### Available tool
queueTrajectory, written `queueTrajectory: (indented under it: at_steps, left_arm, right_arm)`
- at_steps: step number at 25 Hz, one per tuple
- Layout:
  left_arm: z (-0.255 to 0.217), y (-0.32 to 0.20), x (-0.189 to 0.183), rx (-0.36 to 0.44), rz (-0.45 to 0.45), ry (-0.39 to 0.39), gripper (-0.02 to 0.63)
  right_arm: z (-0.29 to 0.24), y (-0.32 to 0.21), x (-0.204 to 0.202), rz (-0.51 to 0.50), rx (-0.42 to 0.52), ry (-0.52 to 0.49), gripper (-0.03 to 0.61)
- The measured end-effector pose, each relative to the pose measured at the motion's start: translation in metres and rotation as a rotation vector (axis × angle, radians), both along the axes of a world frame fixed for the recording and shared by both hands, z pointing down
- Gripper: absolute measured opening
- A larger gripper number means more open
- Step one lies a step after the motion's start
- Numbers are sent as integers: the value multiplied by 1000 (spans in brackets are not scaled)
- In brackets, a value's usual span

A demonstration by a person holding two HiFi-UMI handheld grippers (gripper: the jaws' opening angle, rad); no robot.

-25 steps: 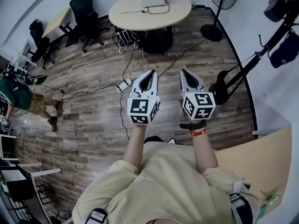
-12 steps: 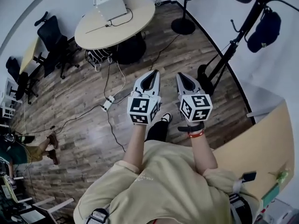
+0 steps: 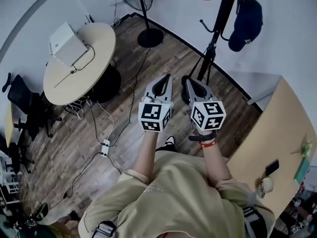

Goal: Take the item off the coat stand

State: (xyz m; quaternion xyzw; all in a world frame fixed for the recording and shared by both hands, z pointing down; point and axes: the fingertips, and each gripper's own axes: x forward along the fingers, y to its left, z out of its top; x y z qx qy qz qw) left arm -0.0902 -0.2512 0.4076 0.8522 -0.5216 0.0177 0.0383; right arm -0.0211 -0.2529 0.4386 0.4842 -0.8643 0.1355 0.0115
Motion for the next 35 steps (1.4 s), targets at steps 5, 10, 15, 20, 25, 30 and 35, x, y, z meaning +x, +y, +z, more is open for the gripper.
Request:
queueTrajectory:
  at_steps: [5,10,15,20,25,30,35]
  left_arm:
    - [0,-46,48,9,174,28,25]
    - [-11,-70,88,13,352,38,25]
    - [-39,-78,133,55,450,66,23]
    - [-49,-94,172,79,492,70,23]
    - [-53,-106,205,67,502,79,23]
    - [-47,-116,227,55,505,48,23]
    - [-45,-132,230,56,481,26,23]
  right_arm:
    - [-2,-37,55,188,6,12,17]
    - [-17,-50,98,357,27,21,17]
    - [-42,-50,146,436,60,45,17]
    - [-74,-62,192,498,141,43,17]
    - [-90,-76,227,516,172,34,17]
    - [-98,-100,253,501,192,-6,56]
    - [-105,-126,271,476,197,-47,98]
